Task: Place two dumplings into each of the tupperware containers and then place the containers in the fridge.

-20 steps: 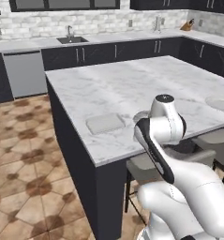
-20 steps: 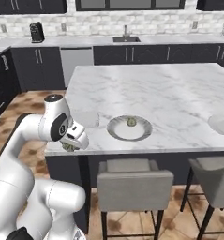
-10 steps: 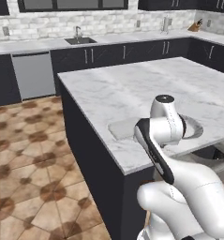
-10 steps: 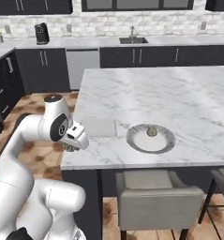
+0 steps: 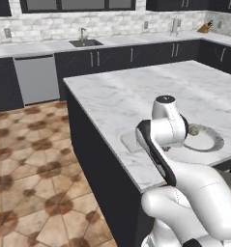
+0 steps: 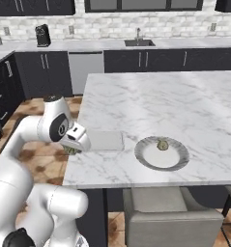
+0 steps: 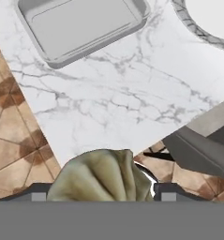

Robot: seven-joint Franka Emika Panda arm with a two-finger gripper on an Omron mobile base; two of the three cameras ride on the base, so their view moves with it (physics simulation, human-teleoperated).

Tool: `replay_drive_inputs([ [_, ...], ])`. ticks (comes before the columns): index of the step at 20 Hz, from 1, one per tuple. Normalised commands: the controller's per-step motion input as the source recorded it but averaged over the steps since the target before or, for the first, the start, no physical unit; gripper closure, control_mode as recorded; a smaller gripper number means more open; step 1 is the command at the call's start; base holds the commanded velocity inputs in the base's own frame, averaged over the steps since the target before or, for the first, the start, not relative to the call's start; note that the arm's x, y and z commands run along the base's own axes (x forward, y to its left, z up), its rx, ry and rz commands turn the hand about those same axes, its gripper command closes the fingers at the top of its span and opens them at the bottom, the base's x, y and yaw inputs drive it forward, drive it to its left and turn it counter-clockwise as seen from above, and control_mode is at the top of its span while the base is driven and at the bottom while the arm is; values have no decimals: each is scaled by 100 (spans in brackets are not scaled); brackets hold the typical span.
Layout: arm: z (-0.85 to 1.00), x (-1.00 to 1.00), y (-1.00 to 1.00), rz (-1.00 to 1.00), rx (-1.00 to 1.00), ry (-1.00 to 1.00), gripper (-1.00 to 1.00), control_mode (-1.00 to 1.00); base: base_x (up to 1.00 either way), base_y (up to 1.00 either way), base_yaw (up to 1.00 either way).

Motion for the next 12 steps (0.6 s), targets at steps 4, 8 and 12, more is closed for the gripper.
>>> replay_drive_inputs([
  [4, 8, 42, -2, -4, -12, 19, 100, -100, 0, 0, 0],
  [8, 0, 70, -5, -4, -1, -1, 100, -100, 0, 0, 0],
  [12, 0, 80, -8, 0, 0, -2, 100, -100, 0, 0, 0],
])
